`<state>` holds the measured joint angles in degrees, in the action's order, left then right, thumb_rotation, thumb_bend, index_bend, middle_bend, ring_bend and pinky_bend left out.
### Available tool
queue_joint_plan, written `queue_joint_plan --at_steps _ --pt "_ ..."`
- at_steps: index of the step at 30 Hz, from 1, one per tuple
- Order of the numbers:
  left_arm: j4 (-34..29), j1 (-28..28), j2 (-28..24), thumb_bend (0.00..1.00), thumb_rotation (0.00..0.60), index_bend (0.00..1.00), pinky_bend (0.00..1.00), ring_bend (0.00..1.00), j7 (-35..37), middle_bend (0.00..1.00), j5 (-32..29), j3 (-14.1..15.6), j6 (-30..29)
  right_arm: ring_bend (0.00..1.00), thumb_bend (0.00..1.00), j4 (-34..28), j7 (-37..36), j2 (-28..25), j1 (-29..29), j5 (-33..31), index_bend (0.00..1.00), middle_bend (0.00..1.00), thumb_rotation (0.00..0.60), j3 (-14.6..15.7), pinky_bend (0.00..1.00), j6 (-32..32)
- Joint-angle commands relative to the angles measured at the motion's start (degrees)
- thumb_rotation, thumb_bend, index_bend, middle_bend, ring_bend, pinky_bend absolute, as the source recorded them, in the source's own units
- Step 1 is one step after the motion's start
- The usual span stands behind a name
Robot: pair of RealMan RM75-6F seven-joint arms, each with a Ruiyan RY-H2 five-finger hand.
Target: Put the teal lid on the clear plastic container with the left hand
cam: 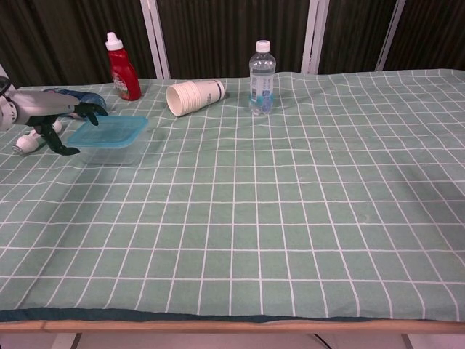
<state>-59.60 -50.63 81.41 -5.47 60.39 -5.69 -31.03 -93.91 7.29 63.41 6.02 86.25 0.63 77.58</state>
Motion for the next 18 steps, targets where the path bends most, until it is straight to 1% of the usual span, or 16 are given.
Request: queue_joint_plan --at_steps 1,18 --pt "0.9 0.1 0.7 0.34 0.6 0.0 0.01 0.07 0.2 0.14 0.3 0.1 0.2 0.0 0.06 0.0 0.0 0.0 0.0 0.0 0.0 0.0 0.6 0.0 0.0 0.0" --pt "1.7 0.8 1.6 0.34 0.6 0.0 0.01 0.09 1.2 0.14 2.7 1.1 1.1 0.0 0.06 0.0 0.2 0.1 0.1 -0.1 0.0 0.0 0.6 0.0 0.0 -0.2"
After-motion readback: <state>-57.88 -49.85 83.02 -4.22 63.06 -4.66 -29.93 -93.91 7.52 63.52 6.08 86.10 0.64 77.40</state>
